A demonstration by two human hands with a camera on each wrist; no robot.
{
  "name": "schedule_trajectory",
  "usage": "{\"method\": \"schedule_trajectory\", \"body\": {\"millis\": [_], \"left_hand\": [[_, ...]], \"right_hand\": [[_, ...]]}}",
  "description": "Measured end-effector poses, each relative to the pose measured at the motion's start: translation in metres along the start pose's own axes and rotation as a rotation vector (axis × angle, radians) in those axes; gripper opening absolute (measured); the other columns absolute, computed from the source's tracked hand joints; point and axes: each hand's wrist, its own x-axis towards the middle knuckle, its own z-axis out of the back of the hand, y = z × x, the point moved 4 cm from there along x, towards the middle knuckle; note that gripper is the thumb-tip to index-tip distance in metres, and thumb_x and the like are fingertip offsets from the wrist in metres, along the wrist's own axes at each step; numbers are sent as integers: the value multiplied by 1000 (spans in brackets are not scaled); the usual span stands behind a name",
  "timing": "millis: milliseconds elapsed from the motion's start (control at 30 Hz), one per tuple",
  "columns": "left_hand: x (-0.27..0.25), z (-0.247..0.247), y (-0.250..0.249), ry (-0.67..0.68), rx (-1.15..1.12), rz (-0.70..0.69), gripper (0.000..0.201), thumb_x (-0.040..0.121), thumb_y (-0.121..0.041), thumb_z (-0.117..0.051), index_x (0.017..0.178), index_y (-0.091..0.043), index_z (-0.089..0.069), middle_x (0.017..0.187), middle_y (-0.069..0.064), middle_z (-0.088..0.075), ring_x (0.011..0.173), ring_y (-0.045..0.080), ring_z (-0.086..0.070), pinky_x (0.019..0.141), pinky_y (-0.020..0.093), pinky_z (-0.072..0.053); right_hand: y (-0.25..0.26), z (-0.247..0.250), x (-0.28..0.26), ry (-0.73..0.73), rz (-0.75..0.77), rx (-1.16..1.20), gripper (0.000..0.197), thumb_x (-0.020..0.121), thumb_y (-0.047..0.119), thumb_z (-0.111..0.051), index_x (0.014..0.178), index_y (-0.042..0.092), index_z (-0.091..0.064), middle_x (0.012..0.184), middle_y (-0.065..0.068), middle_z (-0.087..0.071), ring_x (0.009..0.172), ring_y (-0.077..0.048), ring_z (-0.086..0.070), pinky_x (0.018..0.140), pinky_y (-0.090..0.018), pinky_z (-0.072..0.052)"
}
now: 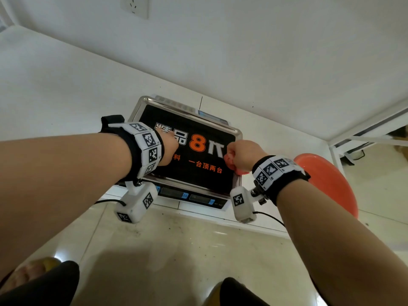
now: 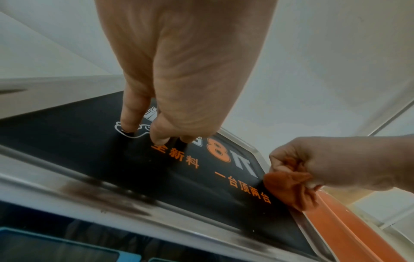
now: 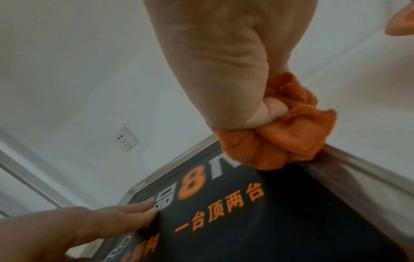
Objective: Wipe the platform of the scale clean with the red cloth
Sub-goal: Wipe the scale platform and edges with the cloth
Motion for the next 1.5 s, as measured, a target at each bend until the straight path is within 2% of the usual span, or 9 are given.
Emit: {"method": "schedule_trajectory", "body": {"millis": [167, 333, 567, 667, 767, 1000, 1167, 1367, 1500], "left_hand": [[-4, -1, 0, -23, -5, -9, 46, 90, -16, -48, 136, -13, -46, 144, 7, -37, 124, 31, -47, 94, 35, -47], [-8, 0, 2, -44, -16, -22, 45, 92, -16, -46, 137, -15, -45, 146, 7, -37, 126, 30, -46, 96, 34, -45], [-9, 2, 2, -29, -17, -27, 44, 91, -16, -47, 136, -15, -46, 143, 6, -38, 126, 30, -45, 95, 34, -45], [-10, 2, 2, -17, -1, -24, 46, 92, -16, -47, 137, -15, -44, 145, 6, -36, 128, 30, -43, 97, 34, -44], [-11, 3, 0, -9, 9, -17, 46, 92, -15, -46, 138, -15, -43, 146, 6, -34, 128, 30, -42, 97, 34, -44], [-13, 3, 1, 19, 10, 0, 51, 93, -16, -48, 143, -16, -38, 151, 6, -29, 133, 30, -38, 101, 35, -42], [-12, 4, 0, 25, 19, -8, 48, 94, -14, -45, 142, -14, -39, 149, 6, -31, 131, 28, -42, 100, 33, -43], [-13, 3, 4, 29, 11, -22, 54, 93, -15, -49, 145, -17, -35, 148, 4, -30, 132, 29, -39, 104, 35, -41], [-13, 4, 5, 40, 7, -29, 56, 93, -14, -49, 147, -17, -32, 150, 4, -28, 135, 29, -36, 105, 35, -40]], "right_hand": [[10, -20, -24, 442, -155, 380, 33, 81, -9, -38, 57, 12, -43, 56, -6, -50, 37, -17, -46, 39, -20, -36], [21, -30, -40, 651, -162, 591, 25, 65, -9, -32, 63, 14, -39, 59, -4, -43, 46, -18, -44, 39, -20, -33], [14, -25, -33, 478, -116, 649, 38, 60, -18, -45, 65, 19, -56, 77, -7, -61, 78, -32, -66, 80, -51, -57], [7, -12, -32, 365, -115, 608, 34, 69, -19, -43, 71, 15, -48, 67, -5, -53, 59, -22, -58, 53, -31, -49], [0, -6, -29, 180, -99, 409, 20, 92, 0, -60, 77, 13, -57, 62, -1, -58, 45, -12, -56, 47, -25, -48], [15, -23, -46, 550, -220, 448, 35, 87, -10, -36, 62, 13, -46, 55, -2, -52, 41, -17, -51, 37, -21, -40], [25, -24, -42, 558, -214, 716, 35, 67, -19, -43, 69, 14, -56, 87, -13, -64, 90, -40, -70, 82, -46, -57], [19, -12, -37, 574, -102, 1230, 40, 42, -21, -51, 65, 10, -40, 76, -15, -55, 87, -39, -63, 78, -53, -56], [-16, -6, -36, 363, -229, 1017, 40, 51, -21, -48, 68, 13, -59, 70, -11, -61, 67, -30, -68, 72, -48, -61]]}}
